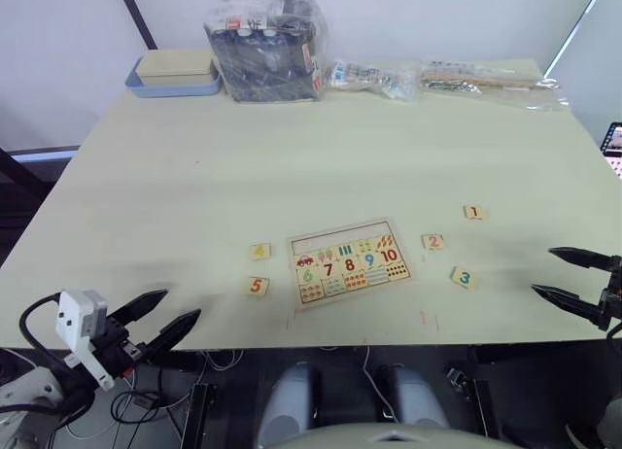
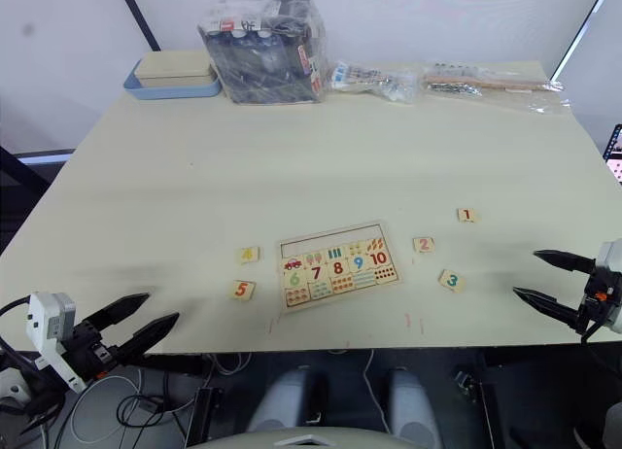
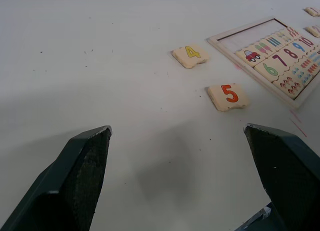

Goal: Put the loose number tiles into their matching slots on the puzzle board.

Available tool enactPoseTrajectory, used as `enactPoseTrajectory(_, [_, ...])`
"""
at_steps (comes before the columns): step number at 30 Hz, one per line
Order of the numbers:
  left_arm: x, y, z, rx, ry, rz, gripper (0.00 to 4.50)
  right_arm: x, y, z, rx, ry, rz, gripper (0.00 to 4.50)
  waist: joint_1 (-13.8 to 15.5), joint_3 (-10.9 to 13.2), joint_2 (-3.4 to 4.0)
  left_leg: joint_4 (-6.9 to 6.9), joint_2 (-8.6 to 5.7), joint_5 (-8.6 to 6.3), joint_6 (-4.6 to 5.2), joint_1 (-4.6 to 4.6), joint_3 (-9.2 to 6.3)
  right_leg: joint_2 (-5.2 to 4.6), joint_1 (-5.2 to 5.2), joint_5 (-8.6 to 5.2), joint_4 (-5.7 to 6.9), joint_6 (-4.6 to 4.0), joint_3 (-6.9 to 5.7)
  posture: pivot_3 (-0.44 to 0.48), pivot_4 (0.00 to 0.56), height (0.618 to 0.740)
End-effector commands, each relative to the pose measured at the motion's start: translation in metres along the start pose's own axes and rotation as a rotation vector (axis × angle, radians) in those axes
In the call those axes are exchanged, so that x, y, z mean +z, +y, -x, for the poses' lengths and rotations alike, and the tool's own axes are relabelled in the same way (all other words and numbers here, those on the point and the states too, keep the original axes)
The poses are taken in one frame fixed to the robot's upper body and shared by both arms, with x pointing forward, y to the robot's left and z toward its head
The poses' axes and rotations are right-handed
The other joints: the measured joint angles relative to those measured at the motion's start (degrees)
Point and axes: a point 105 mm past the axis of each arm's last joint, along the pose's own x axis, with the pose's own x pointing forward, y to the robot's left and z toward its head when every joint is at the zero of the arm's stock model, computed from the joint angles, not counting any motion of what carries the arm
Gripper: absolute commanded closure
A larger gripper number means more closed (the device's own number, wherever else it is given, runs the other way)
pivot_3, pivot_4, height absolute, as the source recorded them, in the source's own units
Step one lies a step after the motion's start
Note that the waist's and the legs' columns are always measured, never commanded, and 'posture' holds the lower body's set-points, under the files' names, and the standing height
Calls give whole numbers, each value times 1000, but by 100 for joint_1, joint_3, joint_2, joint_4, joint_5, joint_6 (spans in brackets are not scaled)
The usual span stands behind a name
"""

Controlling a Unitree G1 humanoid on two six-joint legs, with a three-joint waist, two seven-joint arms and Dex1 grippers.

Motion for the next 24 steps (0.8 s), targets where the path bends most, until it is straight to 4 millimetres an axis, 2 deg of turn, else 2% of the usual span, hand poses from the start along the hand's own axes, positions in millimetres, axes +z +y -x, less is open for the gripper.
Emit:
enactPoseTrajectory(1, [12, -6, 4, -39, -23, -41, 0, 14, -5, -4, -20, -40, 39, 58, -2, 0, 0, 0, 0, 0, 0, 0, 0, 0, 0, 0, 0, 0, 0, 0, 150, 740])
enactPoseTrajectory(5, [34, -28, -1, -177, -96, -66, 0, 31, -15, -34, -19, -34, 90, 58, -45, 4, -4, 1, 12, -1, -1, 3, 16, -8, -4, 2, 1, 0, -10, 0, 150, 740])
enactPoseTrajectory(11, [49, -41, -6, -287, -119, -151, 0, 57, -31, -72, 45, -13, 88, 58, -40, 9, 8, -3, 9, -1, -1, -3, 18, -4, -9, 2, 2, -3, -16, 0, 150, 740])
enactPoseTrajectory(13, [55, -45, -8, -317, -182, -172, 0, 61, -37, -83, 85, 28, 97, 58, -41, 10, 7, 1, 7, 0, -1, -3, 22, -4, -9, 3, 2, -4, -14, 0, 150, 740])
enactPoseTrajectory(17, [59, -53, -5, -426, -236, -251, 0, 60, -51, -100, 122, 118, 146, 58, 6, 10, 4, 1, 4, 0, -1, -3, 22, -6, -8, 3, 1, -4, -16, 0, 150, 740])
enactPoseTrajectory(20, [60, -57, 1, -518, -246, -243, 0, 60, -60, -111, 143, 177, 205, 58, -27, 12, 7, 1, 2, 0, -1, -4, 26, -5, -7, 3, 0, -4, -16, 0, 150, 740])
enactPoseTrajectory(24, [59, -56, 4, -534, -289, -213, 0, 49, -73, -118, 133, 281, 209, 58, -67, 13, 9, 2, 2, 0, -1, -3, 24, -3, -6, 3, 1, -3, -16, 0, 150, 740])
